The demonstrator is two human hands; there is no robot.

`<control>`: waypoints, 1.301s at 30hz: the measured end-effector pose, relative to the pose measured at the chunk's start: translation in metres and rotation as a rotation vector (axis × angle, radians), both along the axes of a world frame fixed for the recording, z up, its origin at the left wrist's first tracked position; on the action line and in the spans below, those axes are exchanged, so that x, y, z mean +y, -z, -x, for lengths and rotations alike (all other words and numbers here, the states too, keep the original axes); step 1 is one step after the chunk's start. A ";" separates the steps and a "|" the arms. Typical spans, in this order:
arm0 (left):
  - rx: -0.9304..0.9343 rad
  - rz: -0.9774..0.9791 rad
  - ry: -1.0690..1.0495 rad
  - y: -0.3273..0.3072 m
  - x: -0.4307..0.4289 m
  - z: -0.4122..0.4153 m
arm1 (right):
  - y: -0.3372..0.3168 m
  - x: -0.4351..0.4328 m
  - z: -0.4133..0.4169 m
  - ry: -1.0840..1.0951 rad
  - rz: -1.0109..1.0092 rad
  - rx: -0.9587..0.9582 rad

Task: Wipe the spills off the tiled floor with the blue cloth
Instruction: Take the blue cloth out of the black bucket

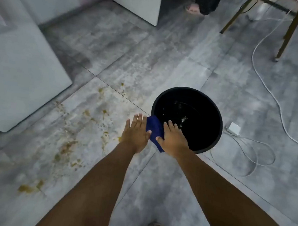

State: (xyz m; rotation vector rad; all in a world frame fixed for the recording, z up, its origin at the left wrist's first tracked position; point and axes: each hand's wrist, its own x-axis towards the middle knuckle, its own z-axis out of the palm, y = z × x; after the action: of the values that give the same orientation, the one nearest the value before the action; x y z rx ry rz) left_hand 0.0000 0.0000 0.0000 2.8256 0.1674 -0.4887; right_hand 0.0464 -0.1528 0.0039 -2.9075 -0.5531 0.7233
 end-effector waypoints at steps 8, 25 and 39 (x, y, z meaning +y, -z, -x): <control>-0.090 -0.020 0.080 0.052 0.004 -0.003 | 0.041 -0.008 0.012 0.024 -0.180 -0.084; -0.116 -0.122 0.044 0.034 0.016 0.021 | 0.010 0.006 0.027 0.070 -0.247 -0.217; -0.026 -0.222 -0.367 0.072 0.123 0.104 | 0.019 0.144 0.046 0.009 -0.693 -0.128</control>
State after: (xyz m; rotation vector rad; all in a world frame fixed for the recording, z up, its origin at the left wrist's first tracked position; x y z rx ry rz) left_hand -0.1045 0.1227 -0.0719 2.9104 0.7611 -0.3683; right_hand 0.0007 -0.0090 -0.0151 -2.3079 -0.6440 0.2613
